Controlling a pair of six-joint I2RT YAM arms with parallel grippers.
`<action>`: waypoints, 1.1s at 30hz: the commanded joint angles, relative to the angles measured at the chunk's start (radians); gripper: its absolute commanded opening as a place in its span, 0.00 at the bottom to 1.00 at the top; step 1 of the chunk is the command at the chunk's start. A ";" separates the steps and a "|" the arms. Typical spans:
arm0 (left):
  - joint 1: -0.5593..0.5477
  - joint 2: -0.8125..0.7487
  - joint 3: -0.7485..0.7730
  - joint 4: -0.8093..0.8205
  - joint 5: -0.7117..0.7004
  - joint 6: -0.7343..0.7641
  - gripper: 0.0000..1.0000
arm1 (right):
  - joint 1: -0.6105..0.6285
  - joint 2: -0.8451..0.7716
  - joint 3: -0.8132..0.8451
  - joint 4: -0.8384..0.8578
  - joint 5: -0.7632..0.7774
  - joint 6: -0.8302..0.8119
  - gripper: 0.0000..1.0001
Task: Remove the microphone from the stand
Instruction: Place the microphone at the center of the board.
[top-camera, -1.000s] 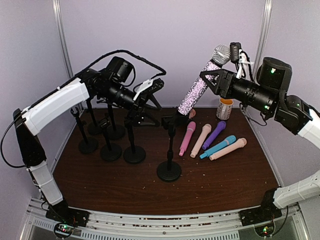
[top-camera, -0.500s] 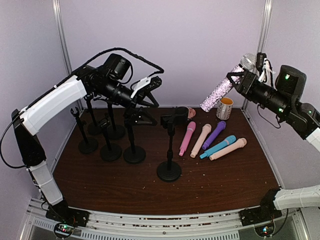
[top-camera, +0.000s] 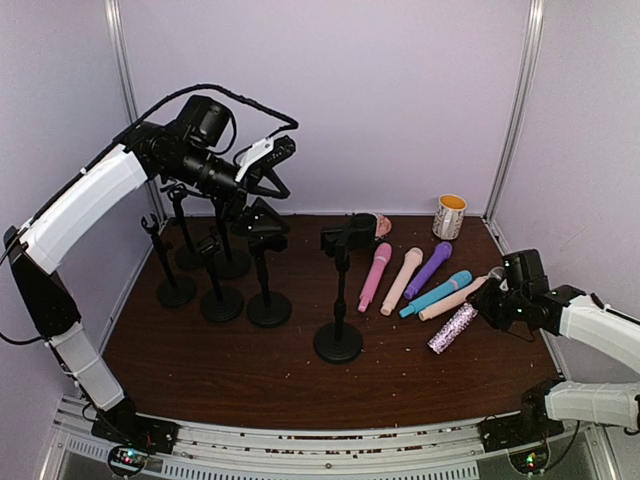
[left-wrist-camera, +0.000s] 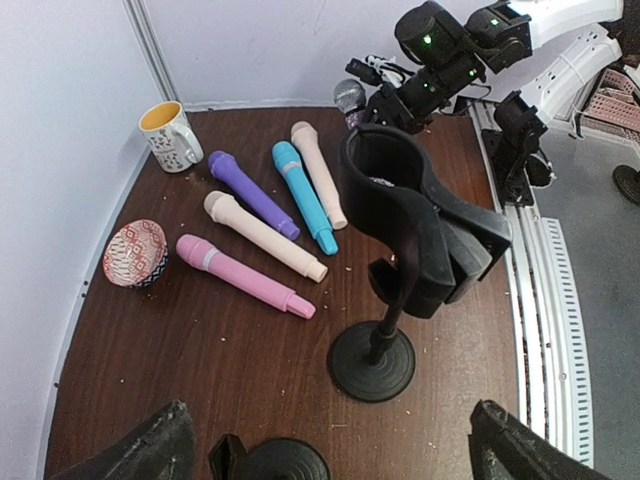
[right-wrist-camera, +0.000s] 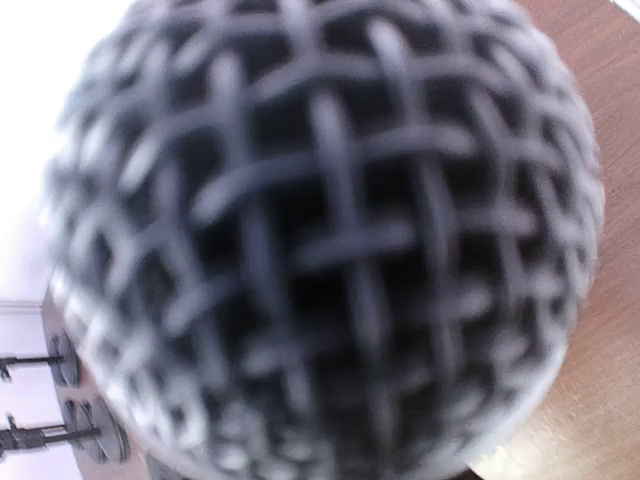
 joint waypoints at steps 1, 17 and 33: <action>0.008 -0.024 0.020 -0.008 -0.025 -0.032 0.98 | -0.026 0.055 -0.048 0.206 0.010 0.100 0.05; 0.023 -0.066 -0.001 -0.028 -0.059 -0.040 0.98 | -0.042 0.340 -0.118 0.456 0.022 0.218 0.48; 0.023 -0.064 -0.008 -0.028 -0.074 -0.030 0.98 | -0.014 0.311 -0.097 0.474 0.007 0.143 0.76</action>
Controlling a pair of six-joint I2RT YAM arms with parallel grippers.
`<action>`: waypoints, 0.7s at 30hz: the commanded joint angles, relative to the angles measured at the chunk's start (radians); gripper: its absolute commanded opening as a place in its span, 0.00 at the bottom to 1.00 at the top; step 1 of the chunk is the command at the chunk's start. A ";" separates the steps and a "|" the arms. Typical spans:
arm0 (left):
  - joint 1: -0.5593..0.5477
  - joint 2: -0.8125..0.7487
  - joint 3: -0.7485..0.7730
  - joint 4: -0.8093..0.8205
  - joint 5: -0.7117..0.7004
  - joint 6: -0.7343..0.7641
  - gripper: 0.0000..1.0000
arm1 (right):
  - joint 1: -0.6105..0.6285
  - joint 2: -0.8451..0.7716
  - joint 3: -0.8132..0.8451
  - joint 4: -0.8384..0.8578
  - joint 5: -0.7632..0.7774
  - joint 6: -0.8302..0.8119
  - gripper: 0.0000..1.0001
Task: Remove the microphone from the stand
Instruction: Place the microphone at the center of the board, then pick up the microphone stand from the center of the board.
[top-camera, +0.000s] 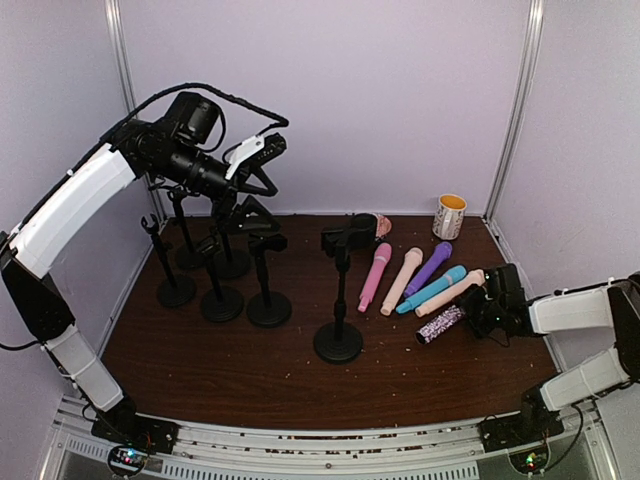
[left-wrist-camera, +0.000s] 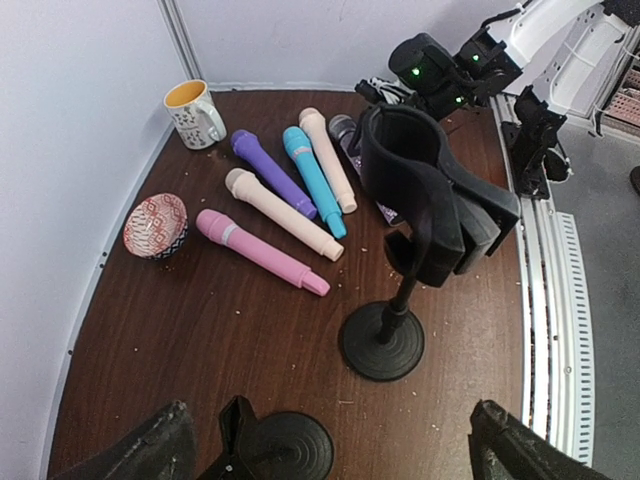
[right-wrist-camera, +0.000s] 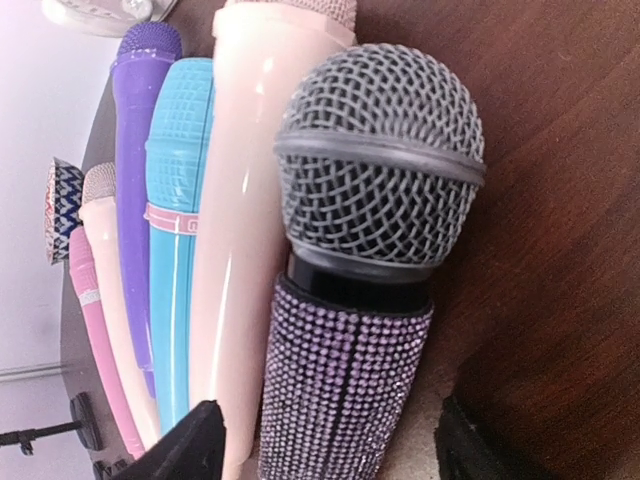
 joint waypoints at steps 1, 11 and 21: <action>0.006 -0.019 -0.008 0.016 -0.005 0.000 0.98 | 0.045 -0.085 0.046 -0.055 0.032 -0.095 0.97; 0.045 -0.020 0.017 0.016 0.020 -0.041 0.98 | 0.257 -0.358 0.253 -0.233 0.118 -0.483 1.00; 0.111 -0.041 0.004 0.016 0.047 -0.050 0.98 | 0.487 -0.384 0.293 -0.221 0.188 -0.760 0.92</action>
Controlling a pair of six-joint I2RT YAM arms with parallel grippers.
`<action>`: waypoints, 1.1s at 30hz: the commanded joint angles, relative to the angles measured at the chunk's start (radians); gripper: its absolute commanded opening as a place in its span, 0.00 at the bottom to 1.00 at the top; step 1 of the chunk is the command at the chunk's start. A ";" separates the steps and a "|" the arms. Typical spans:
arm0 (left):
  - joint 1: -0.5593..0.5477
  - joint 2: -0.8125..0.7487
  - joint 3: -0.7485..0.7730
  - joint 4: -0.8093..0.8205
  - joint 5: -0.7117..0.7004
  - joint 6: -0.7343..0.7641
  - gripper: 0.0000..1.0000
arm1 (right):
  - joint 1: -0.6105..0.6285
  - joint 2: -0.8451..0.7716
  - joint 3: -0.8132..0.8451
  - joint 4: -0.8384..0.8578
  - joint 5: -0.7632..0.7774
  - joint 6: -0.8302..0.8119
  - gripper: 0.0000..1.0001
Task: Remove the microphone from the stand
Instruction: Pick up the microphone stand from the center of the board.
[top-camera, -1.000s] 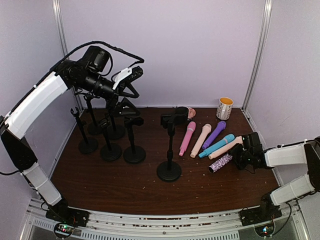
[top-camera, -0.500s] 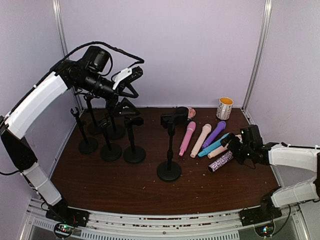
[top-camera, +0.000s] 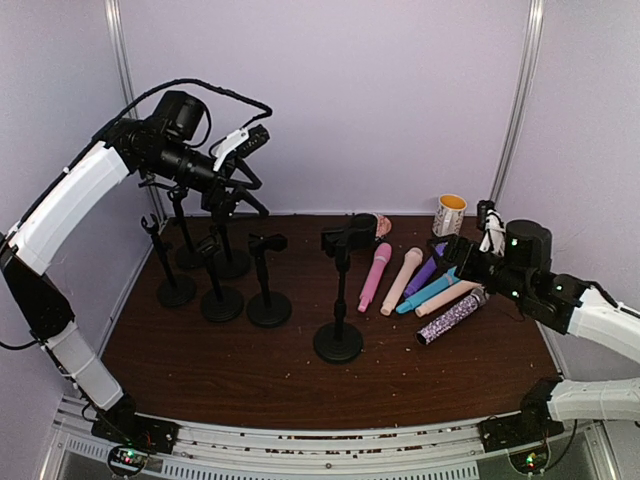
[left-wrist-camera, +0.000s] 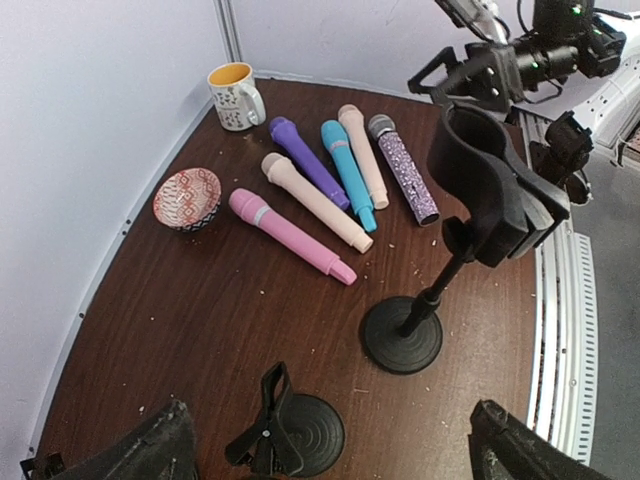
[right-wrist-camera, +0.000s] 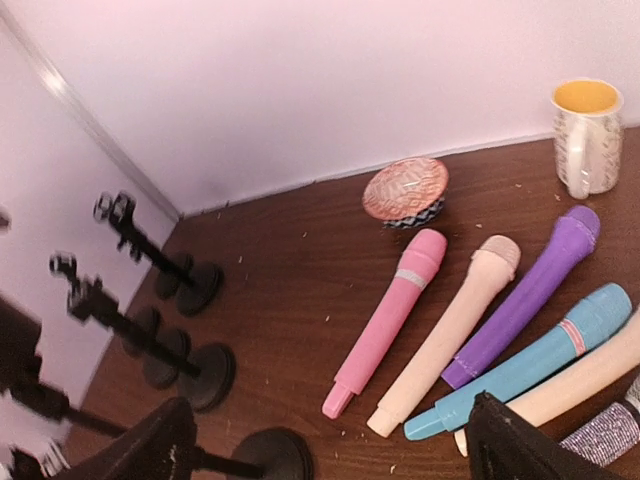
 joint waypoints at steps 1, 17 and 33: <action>0.021 -0.040 0.003 0.016 0.026 -0.006 0.98 | 0.244 0.045 0.052 -0.064 0.231 -0.192 0.90; 0.040 -0.053 0.002 -0.033 0.020 0.021 0.98 | 0.641 0.625 0.281 0.130 0.549 -0.259 0.74; 0.041 -0.065 0.008 -0.052 0.020 0.027 0.98 | 0.645 0.787 0.292 0.262 0.611 -0.297 0.47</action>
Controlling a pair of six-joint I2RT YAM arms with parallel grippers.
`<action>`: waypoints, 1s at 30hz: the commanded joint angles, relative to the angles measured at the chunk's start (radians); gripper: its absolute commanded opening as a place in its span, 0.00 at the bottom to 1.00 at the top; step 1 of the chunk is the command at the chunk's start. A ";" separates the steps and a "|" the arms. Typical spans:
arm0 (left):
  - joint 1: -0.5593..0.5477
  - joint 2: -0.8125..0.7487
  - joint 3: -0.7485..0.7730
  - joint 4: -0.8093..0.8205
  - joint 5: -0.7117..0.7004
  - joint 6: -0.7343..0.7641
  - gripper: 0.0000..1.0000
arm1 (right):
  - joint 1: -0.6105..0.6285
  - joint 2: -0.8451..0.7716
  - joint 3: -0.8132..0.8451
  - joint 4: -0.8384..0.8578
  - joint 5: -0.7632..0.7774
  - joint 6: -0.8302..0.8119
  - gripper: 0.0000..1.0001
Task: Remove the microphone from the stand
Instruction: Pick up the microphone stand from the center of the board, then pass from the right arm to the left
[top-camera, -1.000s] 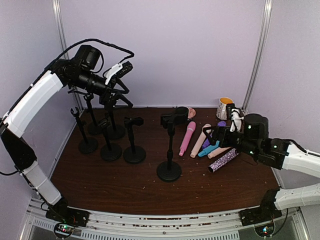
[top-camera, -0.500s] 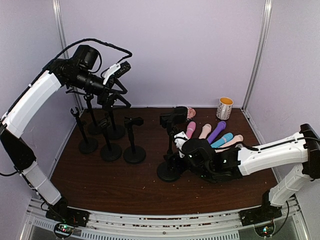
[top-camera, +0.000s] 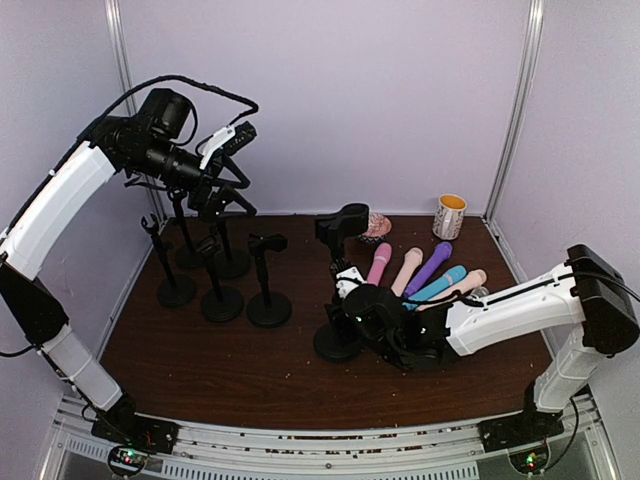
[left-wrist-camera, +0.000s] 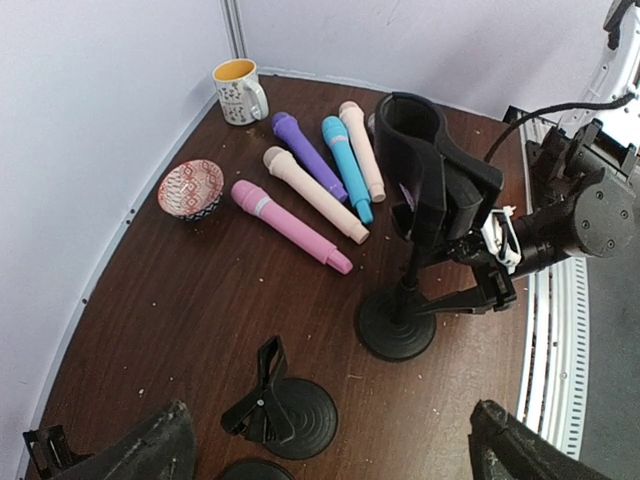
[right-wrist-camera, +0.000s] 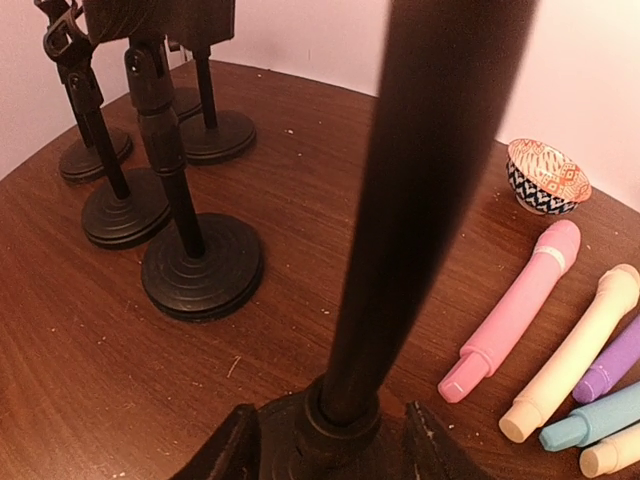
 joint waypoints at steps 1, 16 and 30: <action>0.007 -0.018 0.011 0.000 0.011 0.017 0.98 | 0.006 0.041 0.018 0.046 0.042 -0.030 0.43; 0.004 0.016 -0.079 -0.023 0.170 0.027 0.96 | 0.002 -0.101 0.034 0.110 -0.022 -0.062 0.00; -0.104 0.057 -0.067 -0.023 0.243 0.060 0.81 | -0.063 -0.235 0.260 0.045 -0.317 0.050 0.00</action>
